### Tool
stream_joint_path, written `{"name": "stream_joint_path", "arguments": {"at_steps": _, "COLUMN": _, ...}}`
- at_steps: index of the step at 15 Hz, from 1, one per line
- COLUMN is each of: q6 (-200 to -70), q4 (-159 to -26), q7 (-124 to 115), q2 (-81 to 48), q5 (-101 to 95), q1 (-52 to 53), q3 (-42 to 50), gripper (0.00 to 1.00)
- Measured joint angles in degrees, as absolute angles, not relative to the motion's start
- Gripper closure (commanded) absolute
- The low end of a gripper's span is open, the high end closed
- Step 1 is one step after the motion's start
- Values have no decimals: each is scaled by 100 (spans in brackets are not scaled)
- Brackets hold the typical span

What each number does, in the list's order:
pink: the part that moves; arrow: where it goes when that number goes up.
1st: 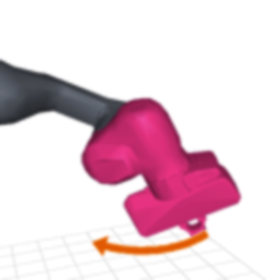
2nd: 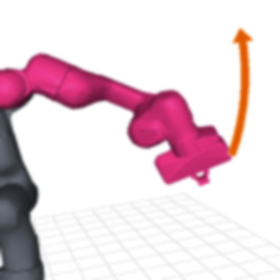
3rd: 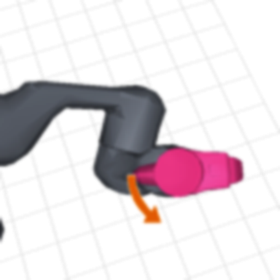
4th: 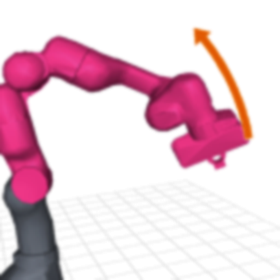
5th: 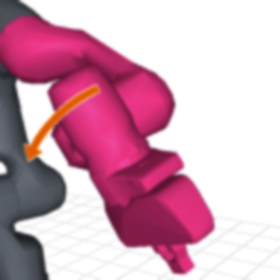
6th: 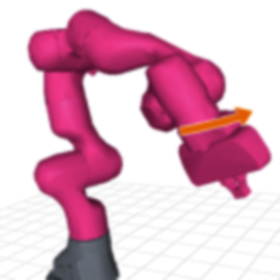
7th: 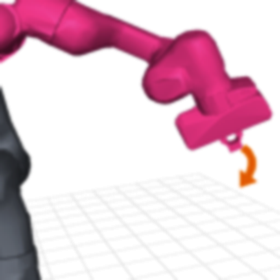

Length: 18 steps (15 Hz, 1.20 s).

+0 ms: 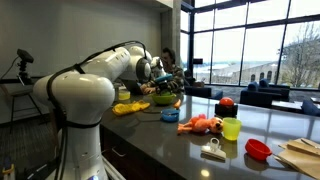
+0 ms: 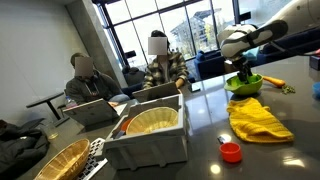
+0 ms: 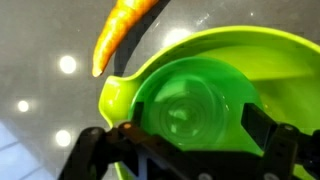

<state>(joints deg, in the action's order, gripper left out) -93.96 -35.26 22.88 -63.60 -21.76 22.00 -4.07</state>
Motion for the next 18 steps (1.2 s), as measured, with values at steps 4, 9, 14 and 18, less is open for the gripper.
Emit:
{"name": "stream_joint_path", "arguments": {"at_steps": 4, "q6": -9386, "q4": -3290, "q7": 2288, "q2": -6326, "q5": -2238, "q1": 2229, "q3": -402, "gripper": 0}}
{"name": "stream_joint_path", "arguments": {"at_steps": 9, "q6": -9380, "q4": -3180, "q7": 2288, "q2": -6323, "q5": -2249, "q1": 2249, "q3": -401, "gripper": 0}}
{"name": "stream_joint_path", "arguments": {"at_steps": 14, "q6": -9260, "q4": -3209, "q7": 2287, "q2": -6402, "q5": -2249, "q1": 2245, "q3": -401, "gripper": 0}}
{"name": "stream_joint_path", "arguments": {"at_steps": 18, "q6": -9135, "q4": -3219, "q7": 2269, "q2": -6580, "q5": -2248, "q1": 2206, "q3": -398, "gripper": 0}}
